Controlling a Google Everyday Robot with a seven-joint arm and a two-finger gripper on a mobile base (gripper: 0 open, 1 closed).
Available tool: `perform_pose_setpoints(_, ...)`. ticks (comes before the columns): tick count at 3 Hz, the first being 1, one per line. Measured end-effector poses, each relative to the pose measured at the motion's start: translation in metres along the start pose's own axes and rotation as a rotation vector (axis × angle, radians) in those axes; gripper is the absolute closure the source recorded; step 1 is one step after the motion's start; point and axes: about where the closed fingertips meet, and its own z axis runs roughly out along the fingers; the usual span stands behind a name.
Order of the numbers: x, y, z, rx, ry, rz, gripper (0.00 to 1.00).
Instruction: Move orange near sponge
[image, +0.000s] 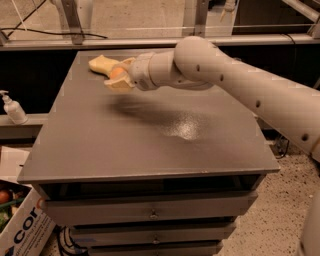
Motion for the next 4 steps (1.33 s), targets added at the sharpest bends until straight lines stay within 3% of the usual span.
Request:
perform_pose_setpoints(2, 0.019, -0.073, 0.052, 0.089, 0.034, -0.004, 1.0)
perform_pose_setpoints(4, 0.056, -0.101, 0.078, 0.127, 0.066, 0.037, 1.0)
